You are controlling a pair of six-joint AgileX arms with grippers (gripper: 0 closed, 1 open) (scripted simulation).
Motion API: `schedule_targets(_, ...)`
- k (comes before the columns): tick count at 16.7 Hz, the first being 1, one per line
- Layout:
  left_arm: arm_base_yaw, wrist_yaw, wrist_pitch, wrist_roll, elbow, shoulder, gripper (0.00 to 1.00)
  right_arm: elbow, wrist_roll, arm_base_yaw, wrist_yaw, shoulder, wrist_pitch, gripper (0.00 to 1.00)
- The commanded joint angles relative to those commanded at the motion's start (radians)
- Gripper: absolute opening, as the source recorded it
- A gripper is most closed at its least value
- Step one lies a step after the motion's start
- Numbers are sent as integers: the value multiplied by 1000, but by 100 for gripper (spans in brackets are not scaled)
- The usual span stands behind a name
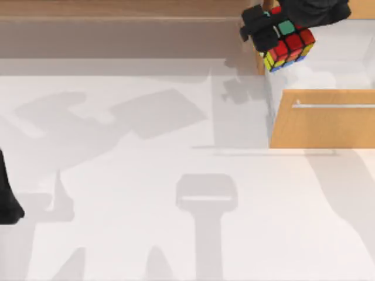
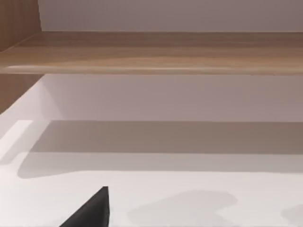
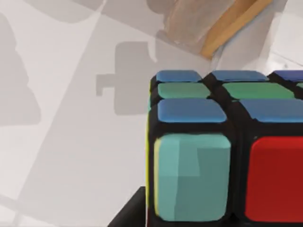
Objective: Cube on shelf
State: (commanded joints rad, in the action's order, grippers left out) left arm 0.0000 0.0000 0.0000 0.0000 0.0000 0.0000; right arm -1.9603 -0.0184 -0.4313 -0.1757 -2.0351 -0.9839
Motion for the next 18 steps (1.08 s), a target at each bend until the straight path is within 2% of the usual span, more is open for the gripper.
schedule_targets(4, 0, 0, 0, 0, 0, 0, 100, 168, -10, -126, -86, 45, 298, 0)
schedule_targets(9, 0, 0, 0, 0, 0, 0, 100, 345, -21, -236, -220, 28, 762, 0)
schedule_targets(18, 0, 0, 0, 0, 0, 0, 100, 555, -45, -329, -480, -107, 1608, 0)
